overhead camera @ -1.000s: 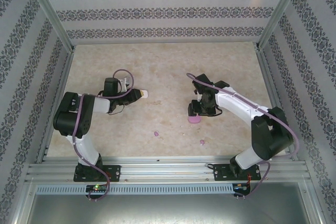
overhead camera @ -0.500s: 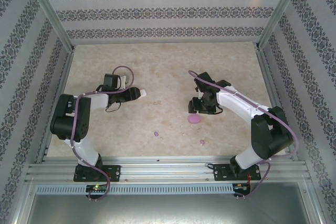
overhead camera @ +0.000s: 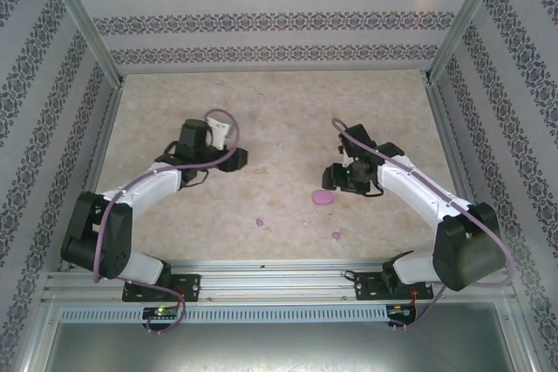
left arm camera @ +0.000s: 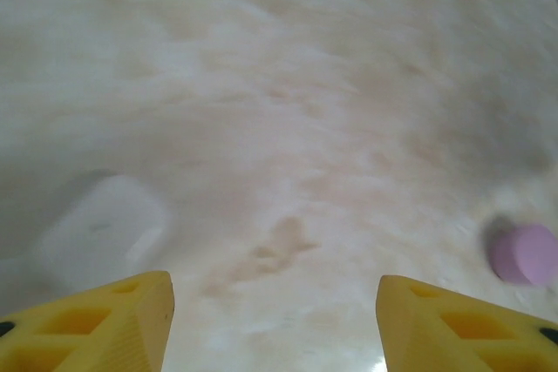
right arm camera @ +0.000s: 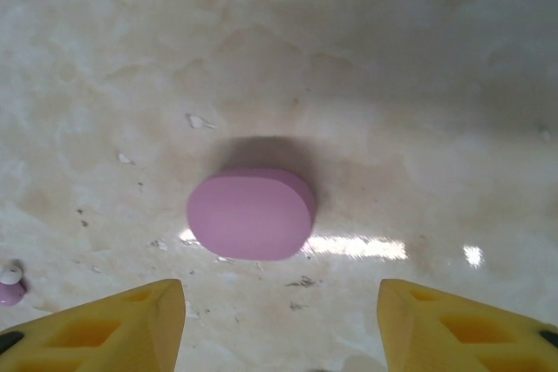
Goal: Insert the wireless bluetooth earbuds into the charging case
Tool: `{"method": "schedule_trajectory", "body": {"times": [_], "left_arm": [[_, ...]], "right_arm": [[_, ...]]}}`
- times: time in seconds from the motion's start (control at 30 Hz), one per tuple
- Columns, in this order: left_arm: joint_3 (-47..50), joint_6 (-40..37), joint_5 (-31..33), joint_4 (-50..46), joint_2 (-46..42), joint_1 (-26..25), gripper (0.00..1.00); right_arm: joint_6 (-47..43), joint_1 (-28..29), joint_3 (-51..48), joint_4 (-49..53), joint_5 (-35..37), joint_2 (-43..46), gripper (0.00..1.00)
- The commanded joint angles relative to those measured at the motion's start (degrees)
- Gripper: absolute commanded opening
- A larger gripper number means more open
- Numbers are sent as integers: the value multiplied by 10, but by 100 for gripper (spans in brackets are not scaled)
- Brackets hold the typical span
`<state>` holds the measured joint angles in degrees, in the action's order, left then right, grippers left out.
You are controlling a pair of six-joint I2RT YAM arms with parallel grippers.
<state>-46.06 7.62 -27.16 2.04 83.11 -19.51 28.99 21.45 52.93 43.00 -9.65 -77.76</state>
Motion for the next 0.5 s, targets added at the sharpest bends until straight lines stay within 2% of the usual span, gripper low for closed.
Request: {"method": "schedule_trajectory", "body": {"times": [0.0,0.2,0.37,0.47], "left_arm": [[20,-84,-22,64,11,-80,62],[-32,-199,-67,83,88,-192,64],[-108,-286,-87,35,175,-243,65],[-178,-343,-64,-29,237,-274,66]], "right_arm": [[28,-15,-30,-6,-19,29,61],[48,-53,-95,-16,-38,93,61],[48,-103,-142,-21,-73,147,63],[42,-127,-159,-15,-86,172,63]]}}
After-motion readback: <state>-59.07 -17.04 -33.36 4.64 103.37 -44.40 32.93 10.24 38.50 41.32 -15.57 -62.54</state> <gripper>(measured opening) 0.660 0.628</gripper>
